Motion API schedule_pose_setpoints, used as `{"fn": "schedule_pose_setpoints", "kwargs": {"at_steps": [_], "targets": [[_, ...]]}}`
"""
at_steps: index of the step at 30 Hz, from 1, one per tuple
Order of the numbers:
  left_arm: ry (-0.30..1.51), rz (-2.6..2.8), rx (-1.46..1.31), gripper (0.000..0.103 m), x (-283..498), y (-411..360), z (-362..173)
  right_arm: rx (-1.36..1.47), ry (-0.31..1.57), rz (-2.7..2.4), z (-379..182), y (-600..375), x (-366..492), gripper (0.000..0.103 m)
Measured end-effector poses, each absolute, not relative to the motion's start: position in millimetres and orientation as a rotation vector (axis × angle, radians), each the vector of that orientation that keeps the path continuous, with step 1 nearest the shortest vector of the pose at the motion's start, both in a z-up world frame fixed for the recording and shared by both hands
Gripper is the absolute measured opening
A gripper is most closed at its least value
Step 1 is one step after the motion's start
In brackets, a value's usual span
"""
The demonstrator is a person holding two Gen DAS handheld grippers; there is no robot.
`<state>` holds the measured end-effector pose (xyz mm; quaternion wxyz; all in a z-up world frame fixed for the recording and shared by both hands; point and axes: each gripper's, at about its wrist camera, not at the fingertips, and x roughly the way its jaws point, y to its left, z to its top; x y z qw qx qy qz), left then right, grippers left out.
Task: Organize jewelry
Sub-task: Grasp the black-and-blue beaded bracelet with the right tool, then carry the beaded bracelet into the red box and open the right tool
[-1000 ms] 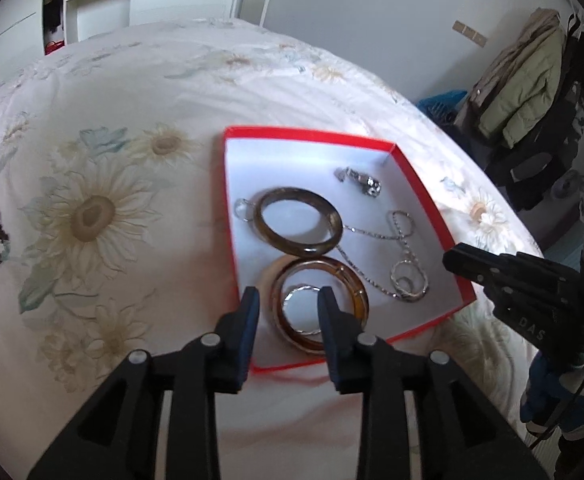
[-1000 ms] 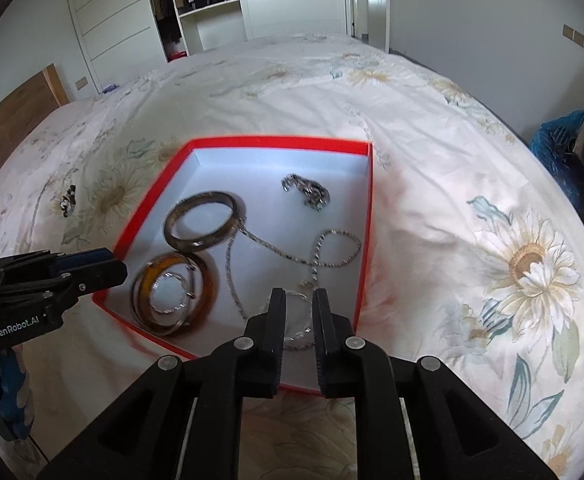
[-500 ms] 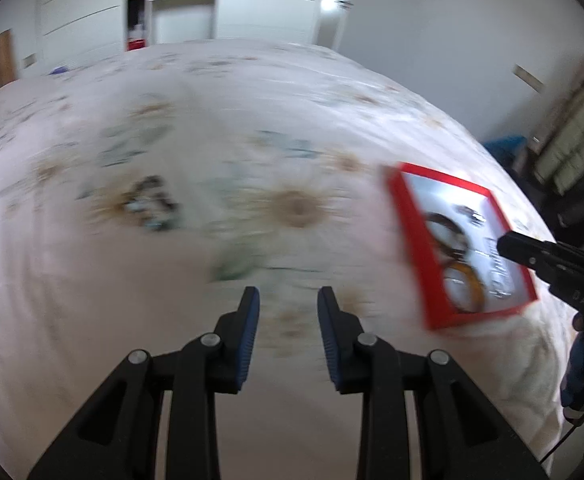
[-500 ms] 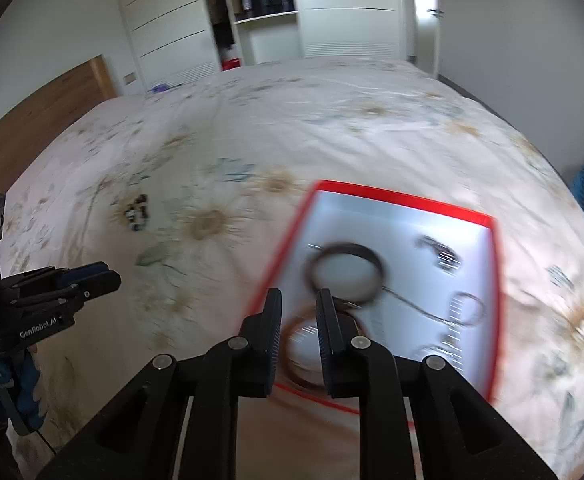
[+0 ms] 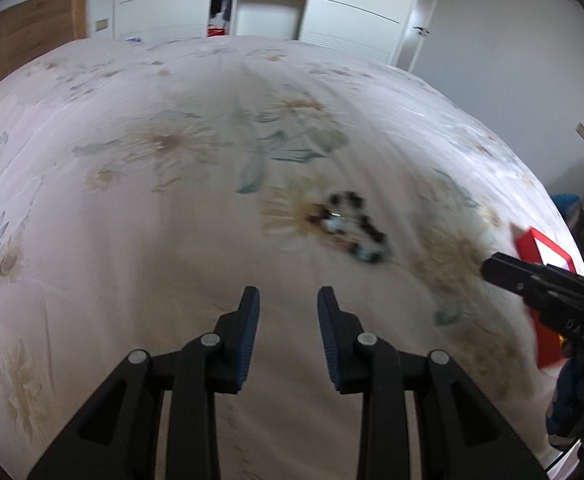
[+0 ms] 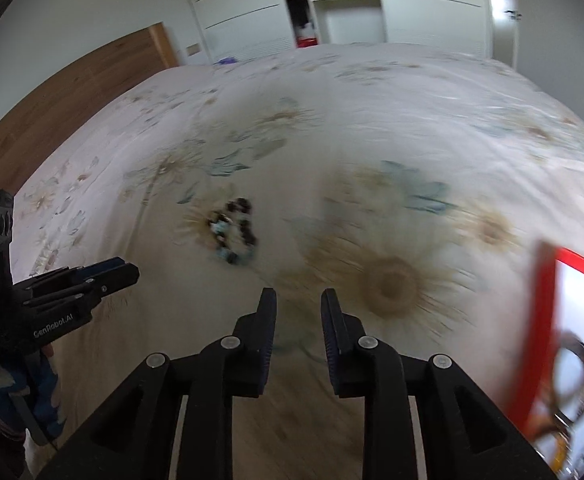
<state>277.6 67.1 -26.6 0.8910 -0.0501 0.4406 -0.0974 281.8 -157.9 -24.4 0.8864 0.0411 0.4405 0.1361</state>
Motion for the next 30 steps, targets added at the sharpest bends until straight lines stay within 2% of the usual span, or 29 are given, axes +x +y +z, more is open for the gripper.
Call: {"fn": "schedule_pose_setpoints", "kwargs": {"at_steps": [15, 19, 30], "targets": [[0.920, -0.210, -0.177, 0.029, 304, 88, -52, 0.042, 0.981, 0.290, -81, -105, 349, 0.028], [0.929, -0.202, -0.166, 0.029, 306, 86, -57, 0.008, 0.994, 0.269, -87, -104, 354, 0.011], [0.935, -0.248, -0.159, 0.029, 321, 58, -58, 0.075, 0.900, 0.266, -58, -149, 324, 0.010]]}}
